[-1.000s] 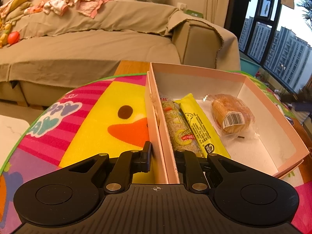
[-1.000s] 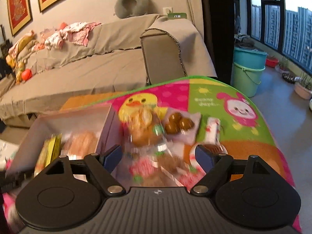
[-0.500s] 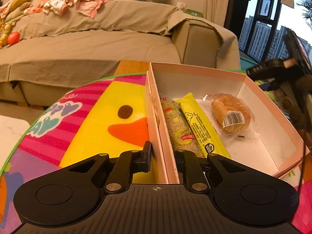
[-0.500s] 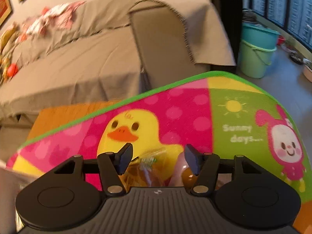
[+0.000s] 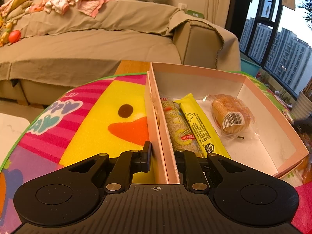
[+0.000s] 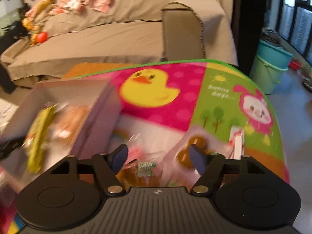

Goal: Organize objects
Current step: 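Reach the right gripper over the snack pile toward the lollipop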

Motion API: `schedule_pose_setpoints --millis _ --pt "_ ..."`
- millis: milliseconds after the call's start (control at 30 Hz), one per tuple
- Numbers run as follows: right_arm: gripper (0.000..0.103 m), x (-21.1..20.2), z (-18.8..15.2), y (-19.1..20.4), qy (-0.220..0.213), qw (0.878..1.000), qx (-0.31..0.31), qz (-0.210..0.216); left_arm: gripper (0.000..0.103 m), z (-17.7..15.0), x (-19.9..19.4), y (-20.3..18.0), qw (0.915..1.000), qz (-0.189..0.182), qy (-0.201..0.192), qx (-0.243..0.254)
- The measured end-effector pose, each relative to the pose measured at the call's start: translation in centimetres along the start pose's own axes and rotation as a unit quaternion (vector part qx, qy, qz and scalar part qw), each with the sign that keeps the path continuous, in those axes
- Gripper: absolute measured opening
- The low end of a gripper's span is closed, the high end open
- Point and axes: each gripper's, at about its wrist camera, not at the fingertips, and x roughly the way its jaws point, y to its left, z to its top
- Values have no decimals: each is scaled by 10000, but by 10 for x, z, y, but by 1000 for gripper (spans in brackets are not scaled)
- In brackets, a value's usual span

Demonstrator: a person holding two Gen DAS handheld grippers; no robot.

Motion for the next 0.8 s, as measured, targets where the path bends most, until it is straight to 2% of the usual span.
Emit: schedule_pose_setpoints --millis 200,300,367,400,500,600,700,800 --pt "73 -34 -58 25 179 9996 -198 112 16 -1 0 1 10000 2 -11 -37" --pt "73 -55 -81 32 222 9995 -31 244 16 0 0 1 10000 11 -6 -21" --pt "73 -71 -88 31 137 9988 117 448 16 0 0 1 10000 9 -9 -26" --pt "74 -78 -89 31 23 9991 119 418 16 0 0 1 10000 10 -11 -37" --pt "77 -92 -83 23 -374 9992 105 -51 16 -1 0 1 10000 8 -19 -57" --pt "77 -82 -68 1 -540 9961 299 -626 16 -1 0 1 10000 11 -15 -51" --pt "77 -53 -51 -23 -532 9916 462 -1084 16 -1 -1 1 10000 13 -12 -32" --pt "75 -20 -41 -48 -369 9874 805 -1313 16 -1 -1 1 10000 19 -7 -22"
